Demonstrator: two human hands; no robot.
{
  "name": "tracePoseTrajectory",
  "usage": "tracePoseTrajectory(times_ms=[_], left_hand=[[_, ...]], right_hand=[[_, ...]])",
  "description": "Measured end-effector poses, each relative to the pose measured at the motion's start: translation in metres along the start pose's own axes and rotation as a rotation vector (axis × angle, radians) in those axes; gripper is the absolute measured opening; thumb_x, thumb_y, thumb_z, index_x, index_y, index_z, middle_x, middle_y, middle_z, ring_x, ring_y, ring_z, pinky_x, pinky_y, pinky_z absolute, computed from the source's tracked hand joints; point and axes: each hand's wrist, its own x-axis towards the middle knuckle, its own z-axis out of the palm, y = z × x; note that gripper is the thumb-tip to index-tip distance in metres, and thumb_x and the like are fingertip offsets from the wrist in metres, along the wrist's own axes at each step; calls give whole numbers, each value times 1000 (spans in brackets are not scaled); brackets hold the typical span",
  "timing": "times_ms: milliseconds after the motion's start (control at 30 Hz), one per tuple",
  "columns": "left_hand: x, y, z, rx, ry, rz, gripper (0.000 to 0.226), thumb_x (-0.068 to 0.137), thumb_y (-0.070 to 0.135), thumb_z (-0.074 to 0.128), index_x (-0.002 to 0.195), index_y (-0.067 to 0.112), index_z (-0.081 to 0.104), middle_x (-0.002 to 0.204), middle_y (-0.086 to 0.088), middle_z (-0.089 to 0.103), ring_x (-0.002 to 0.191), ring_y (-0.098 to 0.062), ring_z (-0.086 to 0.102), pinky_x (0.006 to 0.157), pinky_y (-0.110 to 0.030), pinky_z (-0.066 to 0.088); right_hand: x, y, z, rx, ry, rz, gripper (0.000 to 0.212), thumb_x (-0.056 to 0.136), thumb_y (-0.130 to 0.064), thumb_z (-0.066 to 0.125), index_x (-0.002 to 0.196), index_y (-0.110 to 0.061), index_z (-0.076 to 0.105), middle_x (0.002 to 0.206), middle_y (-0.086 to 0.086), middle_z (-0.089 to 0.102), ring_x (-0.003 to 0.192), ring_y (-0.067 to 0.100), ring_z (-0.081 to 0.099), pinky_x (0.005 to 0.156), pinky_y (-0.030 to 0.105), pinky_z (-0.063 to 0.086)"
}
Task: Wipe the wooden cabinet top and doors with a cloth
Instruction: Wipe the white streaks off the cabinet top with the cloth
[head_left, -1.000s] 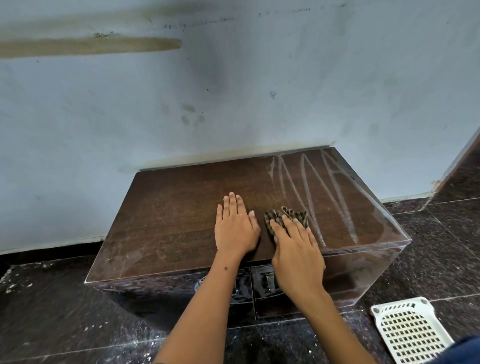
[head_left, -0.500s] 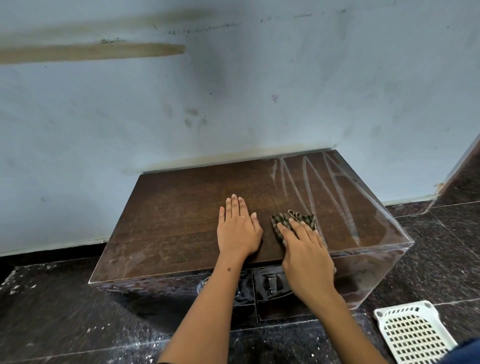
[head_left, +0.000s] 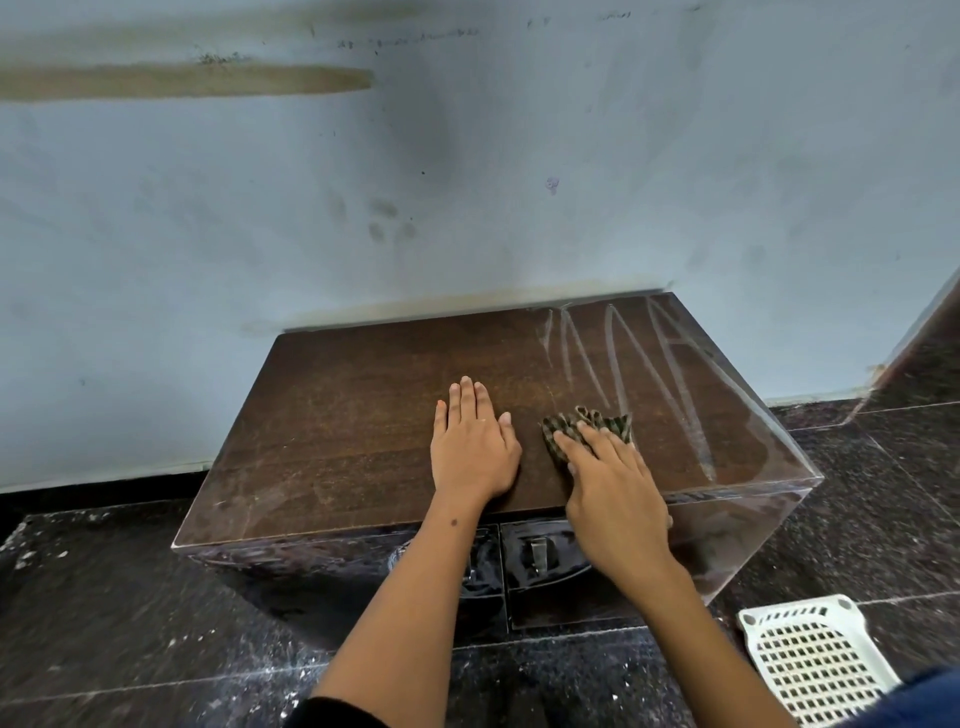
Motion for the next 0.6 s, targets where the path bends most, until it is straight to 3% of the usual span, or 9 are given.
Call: tracePoseTrajectory(times_ms=[200,400,600], left_hand=[[-5,4,-8,15,-62,-6,60,102,37,16,151,5,6,159,-11,1,147,-22,-2,118,-37,-3],[1,15,-8,-37,-65,-55,59,101,34,20,150,2,10,159,-14,3,147,-26,-2,117,-40,-4],[12,35,1,11,-50,20,59,101,33,19,150,3,10,159,-12,4,147,-24,1,118,-40,0]], right_hand=[[71,-4,-7,8,-128,-21,47,97,-19,41,143,-23,37,153,2,30,141,21,22,116,35,16],[2,9,-1,-9,37,-54,44,94,-16,43,137,-25,46,144,-1,43,136,18,33,115,35,21],[46,21,-6,21,-91,-103,43,99,-23,34,141,-30,40,150,-4,34,139,15,26,116,32,14]])
